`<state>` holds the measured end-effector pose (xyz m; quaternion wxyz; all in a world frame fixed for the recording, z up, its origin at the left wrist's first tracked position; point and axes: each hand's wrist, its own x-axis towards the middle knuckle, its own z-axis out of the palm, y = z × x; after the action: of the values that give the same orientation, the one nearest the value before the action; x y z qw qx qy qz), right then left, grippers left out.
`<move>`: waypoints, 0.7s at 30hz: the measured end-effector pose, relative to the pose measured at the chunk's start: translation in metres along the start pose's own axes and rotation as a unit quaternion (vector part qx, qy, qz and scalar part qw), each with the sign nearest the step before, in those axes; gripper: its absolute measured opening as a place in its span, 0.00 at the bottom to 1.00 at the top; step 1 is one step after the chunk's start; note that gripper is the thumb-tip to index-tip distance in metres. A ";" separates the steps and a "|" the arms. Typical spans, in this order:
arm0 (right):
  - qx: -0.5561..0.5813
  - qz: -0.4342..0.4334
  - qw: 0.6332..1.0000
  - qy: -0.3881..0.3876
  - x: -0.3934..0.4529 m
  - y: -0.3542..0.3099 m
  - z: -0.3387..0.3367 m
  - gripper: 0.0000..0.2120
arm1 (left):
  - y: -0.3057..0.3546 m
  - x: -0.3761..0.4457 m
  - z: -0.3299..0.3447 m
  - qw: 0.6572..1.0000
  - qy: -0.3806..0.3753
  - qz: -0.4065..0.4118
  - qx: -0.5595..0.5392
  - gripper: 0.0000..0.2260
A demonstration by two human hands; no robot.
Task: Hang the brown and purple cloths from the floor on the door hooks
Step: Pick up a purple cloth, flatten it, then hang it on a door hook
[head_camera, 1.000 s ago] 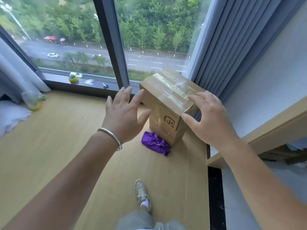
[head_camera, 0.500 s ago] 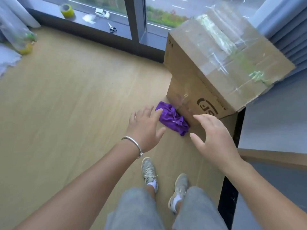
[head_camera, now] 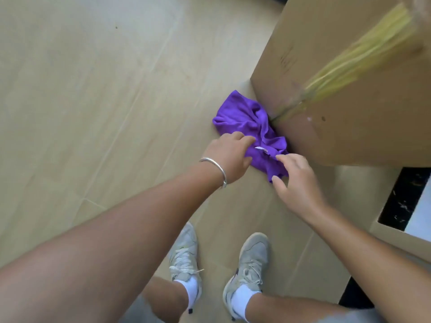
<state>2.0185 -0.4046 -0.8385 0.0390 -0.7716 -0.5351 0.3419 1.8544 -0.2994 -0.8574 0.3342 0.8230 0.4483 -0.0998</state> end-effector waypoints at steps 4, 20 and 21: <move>-0.030 -0.029 0.999 0.034 0.066 0.033 0.040 0.20 | -0.037 0.093 0.029 0.999 -0.031 0.012 0.008 0.17; -0.211 0.195 0.957 0.041 0.126 0.094 0.092 0.20 | 0.000 0.225 0.078 0.941 -0.182 0.242 0.154 0.22; -0.169 0.221 0.960 0.035 0.126 0.099 0.093 0.18 | 0.002 0.223 0.084 0.939 -0.188 0.243 0.157 0.23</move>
<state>2.0689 -0.3679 -1.0125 -0.1501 -0.8772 -0.3999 0.2194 1.9962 -0.2037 -1.0235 0.2931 0.9151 0.1429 -0.2372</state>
